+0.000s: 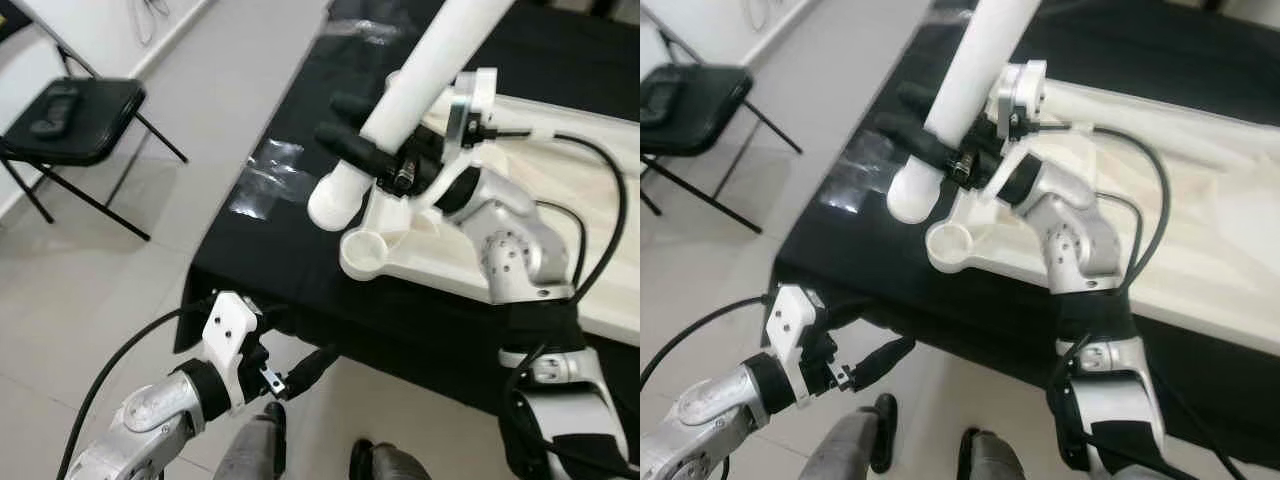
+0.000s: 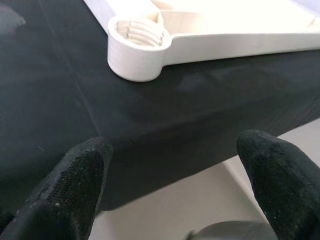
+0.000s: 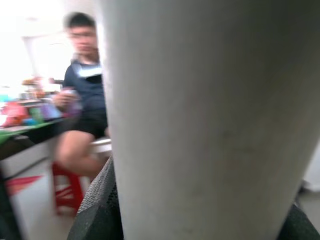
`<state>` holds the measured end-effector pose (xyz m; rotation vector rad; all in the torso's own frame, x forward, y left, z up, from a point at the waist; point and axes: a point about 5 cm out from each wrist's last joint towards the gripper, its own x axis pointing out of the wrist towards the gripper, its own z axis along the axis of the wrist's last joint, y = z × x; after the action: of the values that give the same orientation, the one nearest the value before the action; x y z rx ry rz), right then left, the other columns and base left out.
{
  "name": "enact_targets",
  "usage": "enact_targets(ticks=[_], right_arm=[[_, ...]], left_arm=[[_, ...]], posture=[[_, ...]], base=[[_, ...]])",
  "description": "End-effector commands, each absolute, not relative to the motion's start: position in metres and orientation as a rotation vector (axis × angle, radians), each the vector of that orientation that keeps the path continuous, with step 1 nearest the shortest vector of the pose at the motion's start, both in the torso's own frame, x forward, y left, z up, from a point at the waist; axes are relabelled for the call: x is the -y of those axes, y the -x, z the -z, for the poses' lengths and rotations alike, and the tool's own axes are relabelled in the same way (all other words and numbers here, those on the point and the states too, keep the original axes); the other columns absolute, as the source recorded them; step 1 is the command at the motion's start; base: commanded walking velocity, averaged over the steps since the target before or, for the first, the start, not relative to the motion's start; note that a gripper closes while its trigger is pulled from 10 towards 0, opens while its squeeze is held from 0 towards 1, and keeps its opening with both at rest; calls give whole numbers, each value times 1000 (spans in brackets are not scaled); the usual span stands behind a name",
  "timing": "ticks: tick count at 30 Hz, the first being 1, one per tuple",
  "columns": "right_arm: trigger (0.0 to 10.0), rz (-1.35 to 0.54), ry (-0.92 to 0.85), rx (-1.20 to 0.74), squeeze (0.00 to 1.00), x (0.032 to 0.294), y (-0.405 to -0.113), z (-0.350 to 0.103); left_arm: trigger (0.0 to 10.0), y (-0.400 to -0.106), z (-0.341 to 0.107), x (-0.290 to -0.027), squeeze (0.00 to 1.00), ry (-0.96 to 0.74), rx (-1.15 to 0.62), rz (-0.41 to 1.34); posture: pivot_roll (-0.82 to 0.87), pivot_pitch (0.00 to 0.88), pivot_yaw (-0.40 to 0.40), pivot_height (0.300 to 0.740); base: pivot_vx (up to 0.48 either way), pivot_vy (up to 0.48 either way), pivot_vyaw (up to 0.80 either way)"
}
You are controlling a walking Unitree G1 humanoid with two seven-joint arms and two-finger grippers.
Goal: Building children table
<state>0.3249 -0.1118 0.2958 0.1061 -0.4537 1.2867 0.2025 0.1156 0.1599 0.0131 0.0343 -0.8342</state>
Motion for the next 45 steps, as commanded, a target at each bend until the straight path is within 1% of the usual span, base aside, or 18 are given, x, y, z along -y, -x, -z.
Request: enact_targets(ticks=[1, 5, 6, 9, 15, 19, 26, 32, 35, 41, 45], right_arm=[[10000, -1372, -93, 439, 0, 110, -318, -289], [10000, -1511, -31, 407, 0, 104, -308, -279], [10000, -1511, -31, 407, 0, 104, -308, -279], [10000, -1488, 54, 389, 0, 114, -313, -275], [10000, -1432, 138, 370, 0, 124, -321, -275], [10000, -1436, 152, 352, 0, 123, -322, -271], [10000, -1482, 212, 289, 0, 114, -321, -258], [10000, -1447, 290, 249, 0, 111, -333, -257], [10000, -1446, 298, 244, 0, 111, -335, -257], [10000, -1455, 317, 224, 0, 113, -343, -263], [10000, -1522, 299, 218, 0, 114, -340, -266]], left_arm=[[10000, -196, -160, -113, 0, -71, -33, 859], [10000, -195, -164, -114, 0, -129, -32, 874], [10000, -195, -164, -114, 0, -129, -32, 874], [10000, -189, -160, -122, 0, -220, -60, 887], [10000, -187, -164, -127, 0, -234, -60, 871], [10000, -185, -167, -125, 0, -234, -57, 883], [10000, -183, -169, -121, 0, -243, -52, 895], [10000, -183, -174, -119, 0, -250, -32, 893], [10000, -183, -176, -118, 0, -256, -28, 893], [10000, -183, -182, -125, 0, -292, -19, 856], [10000, -182, -185, -127, 0, -295, -16, 843]], posture=[[80, 332, -21, 740], [102, 348, -12, 740], [102, 348, -12, 740], [114, 362, -4, 740], [125, 384, 9, 740], [127, 390, 11, 740], [125, 408, 0, 740], [120, 420, -21, 740], [120, 421, -22, 740], [128, 432, -40, 740], [129, 435, -45, 740]], base=[[0, 0, 0], [0, 0, 0], [0, 0, 0], [0, 0, 0], [0, 0, 0], [0, 0, 0], [0, 0, 0], [0, 0, 0], [0, 0, 0], [0, 0, 0], [0, 0, 0]])
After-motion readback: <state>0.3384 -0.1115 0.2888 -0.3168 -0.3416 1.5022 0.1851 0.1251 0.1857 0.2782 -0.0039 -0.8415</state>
